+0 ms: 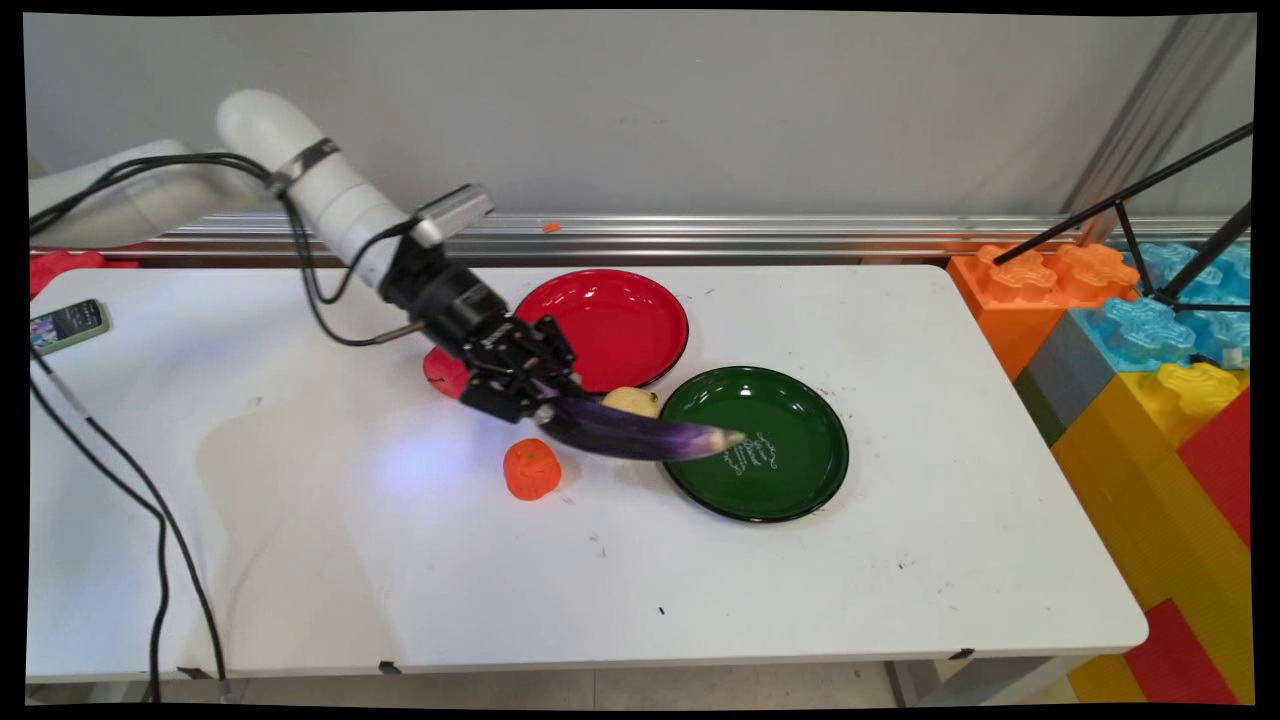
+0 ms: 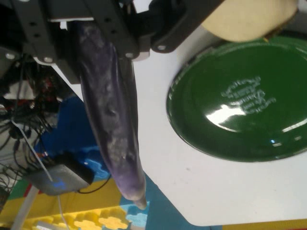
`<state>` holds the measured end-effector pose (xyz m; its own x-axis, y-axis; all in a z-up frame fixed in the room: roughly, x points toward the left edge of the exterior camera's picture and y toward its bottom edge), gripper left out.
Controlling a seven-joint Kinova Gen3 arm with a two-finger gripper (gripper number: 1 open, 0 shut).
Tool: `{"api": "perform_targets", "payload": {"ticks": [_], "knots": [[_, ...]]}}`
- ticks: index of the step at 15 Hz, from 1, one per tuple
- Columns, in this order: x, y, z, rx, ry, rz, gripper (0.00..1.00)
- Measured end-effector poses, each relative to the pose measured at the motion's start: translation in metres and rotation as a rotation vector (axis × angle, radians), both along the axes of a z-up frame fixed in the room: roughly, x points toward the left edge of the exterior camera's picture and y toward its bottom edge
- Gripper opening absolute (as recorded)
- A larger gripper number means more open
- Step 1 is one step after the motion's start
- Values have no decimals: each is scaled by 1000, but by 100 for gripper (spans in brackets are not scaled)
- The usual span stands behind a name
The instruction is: Place the picked object on the table
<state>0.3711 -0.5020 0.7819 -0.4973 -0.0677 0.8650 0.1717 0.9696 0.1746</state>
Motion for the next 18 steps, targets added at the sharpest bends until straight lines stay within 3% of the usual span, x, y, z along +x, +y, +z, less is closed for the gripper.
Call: {"api": "perform_targets", "payload": {"ticks": [9,18], "knots": [[66,44,-15,26,-46,-53,0],[94,67,-47,41,-108,-66,0]]}}
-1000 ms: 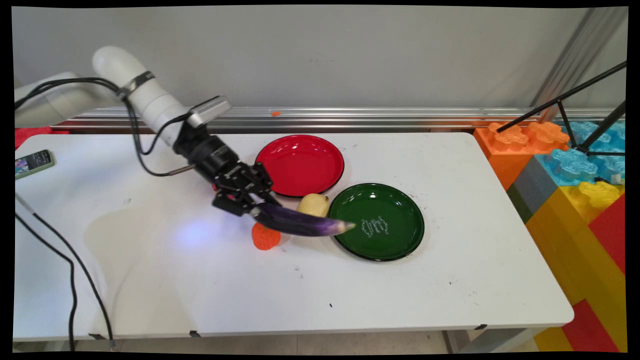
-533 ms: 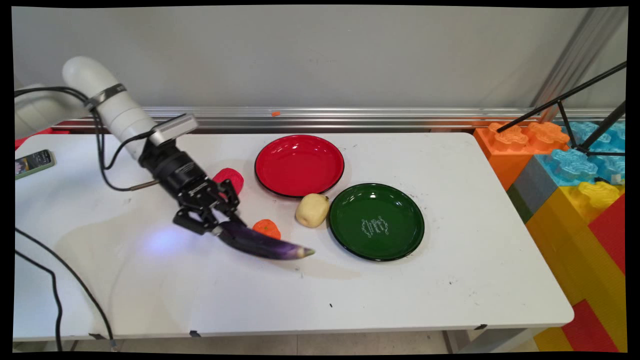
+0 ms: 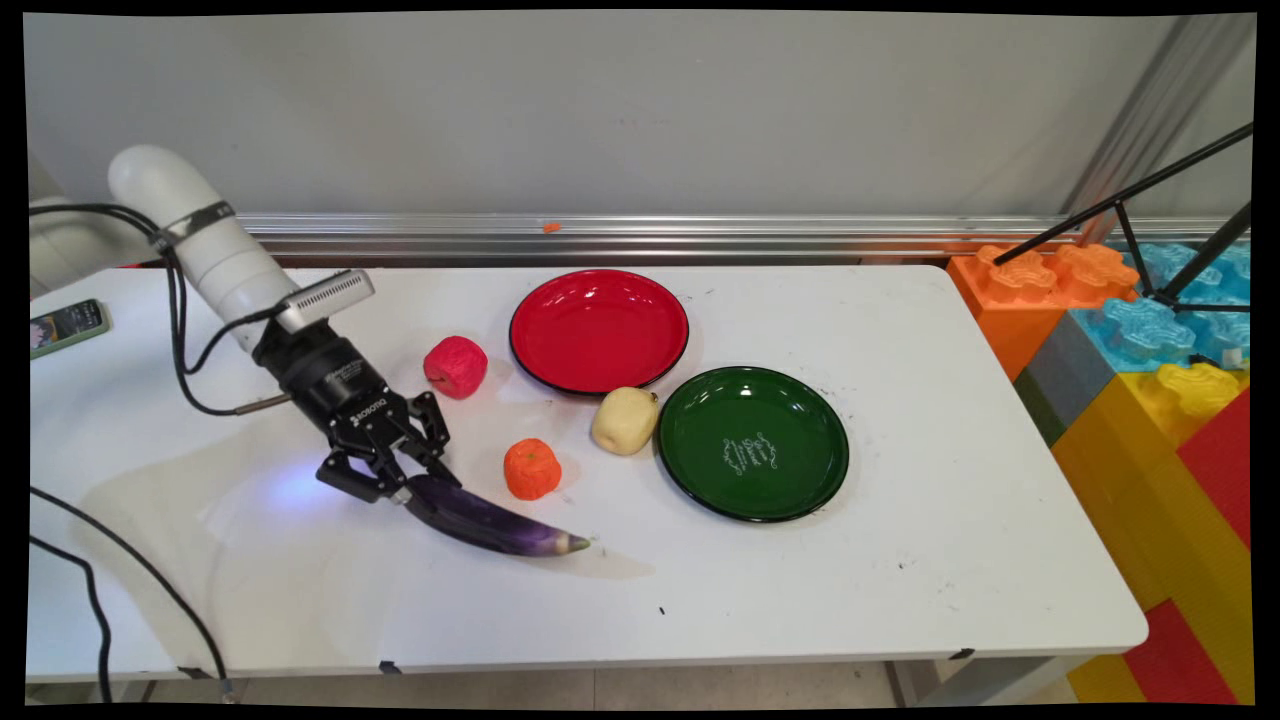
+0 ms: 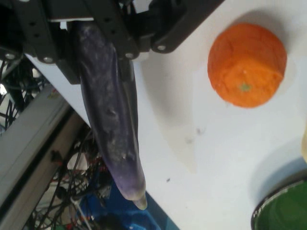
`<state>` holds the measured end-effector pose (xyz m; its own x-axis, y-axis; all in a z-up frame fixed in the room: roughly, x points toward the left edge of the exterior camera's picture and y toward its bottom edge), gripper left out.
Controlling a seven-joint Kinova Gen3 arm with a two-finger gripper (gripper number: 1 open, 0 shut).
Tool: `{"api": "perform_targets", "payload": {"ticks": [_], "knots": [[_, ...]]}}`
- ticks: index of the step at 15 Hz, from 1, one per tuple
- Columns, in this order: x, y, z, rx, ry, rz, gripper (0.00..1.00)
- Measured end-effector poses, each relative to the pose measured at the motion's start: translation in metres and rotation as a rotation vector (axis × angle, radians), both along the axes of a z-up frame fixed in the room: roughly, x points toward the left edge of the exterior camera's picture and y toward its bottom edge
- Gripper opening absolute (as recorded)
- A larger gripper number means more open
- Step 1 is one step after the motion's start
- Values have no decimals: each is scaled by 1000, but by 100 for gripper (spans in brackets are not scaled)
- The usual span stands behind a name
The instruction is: Place the picked object on the table
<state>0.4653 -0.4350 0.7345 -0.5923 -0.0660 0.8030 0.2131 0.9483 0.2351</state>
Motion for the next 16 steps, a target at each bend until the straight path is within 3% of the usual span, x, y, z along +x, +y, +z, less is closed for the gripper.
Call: {"api": "perform_targets", "payload": {"ticks": [10,11,16], "knots": [[4,2,-31,-11,-51,14,0],[4,1,-33,-13,-52,18,100],[4,-4,-37,-20,-53,41,100]]}}
